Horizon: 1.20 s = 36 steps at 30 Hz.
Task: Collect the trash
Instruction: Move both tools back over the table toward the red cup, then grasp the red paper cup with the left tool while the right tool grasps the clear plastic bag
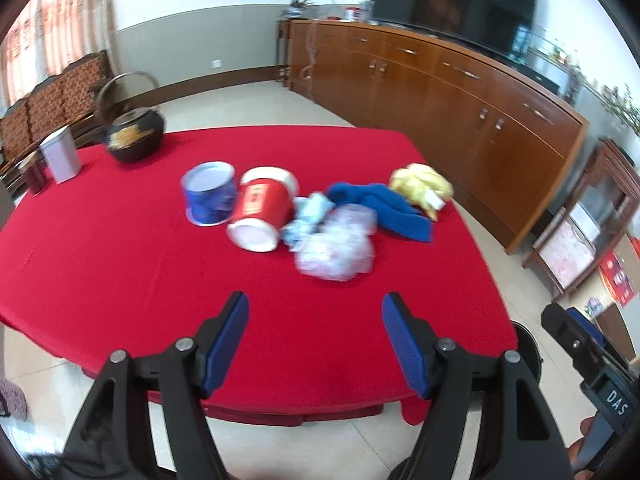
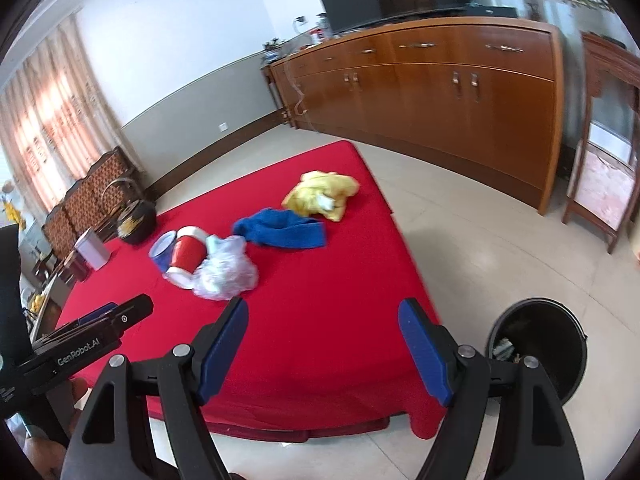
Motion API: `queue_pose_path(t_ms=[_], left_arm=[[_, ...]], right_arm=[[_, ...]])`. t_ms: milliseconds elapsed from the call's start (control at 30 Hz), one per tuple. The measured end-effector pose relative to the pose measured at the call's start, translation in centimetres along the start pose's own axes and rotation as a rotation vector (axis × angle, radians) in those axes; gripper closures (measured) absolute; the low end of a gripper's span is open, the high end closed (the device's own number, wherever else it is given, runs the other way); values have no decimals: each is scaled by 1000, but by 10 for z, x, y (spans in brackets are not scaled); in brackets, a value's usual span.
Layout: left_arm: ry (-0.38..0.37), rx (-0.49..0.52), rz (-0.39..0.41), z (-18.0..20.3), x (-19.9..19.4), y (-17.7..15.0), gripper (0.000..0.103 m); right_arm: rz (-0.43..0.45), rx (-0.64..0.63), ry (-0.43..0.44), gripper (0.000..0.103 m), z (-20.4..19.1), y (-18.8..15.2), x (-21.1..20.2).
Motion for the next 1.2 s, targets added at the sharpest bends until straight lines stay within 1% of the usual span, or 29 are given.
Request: queue_pose_path(t_ms=[333, 467, 700, 1200], left_arm=[[37, -43, 2, -45, 5, 4, 32], [44, -46, -1, -52, 10, 8, 32], [50, -57, -7, -62, 22, 15, 32], [65, -49, -27, -77, 64, 32, 32]], right_arm=[[-16, -79, 53, 24, -53, 0, 19], [-19, -100, 64, 24, -69, 2, 27], [-39, -118, 77, 24, -85, 5, 48], [-89, -144, 115, 24, -120, 18, 114]])
Point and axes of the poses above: each gripper's, at about its wrist camera, not at the fingertips, and x roughly the way its jaws point, z to its right, y to its top, the point moved 1 cm from there along x, roughly the way its jaws point, and after that the axes turned 10 degrees about -y, right-handed, at the moved point
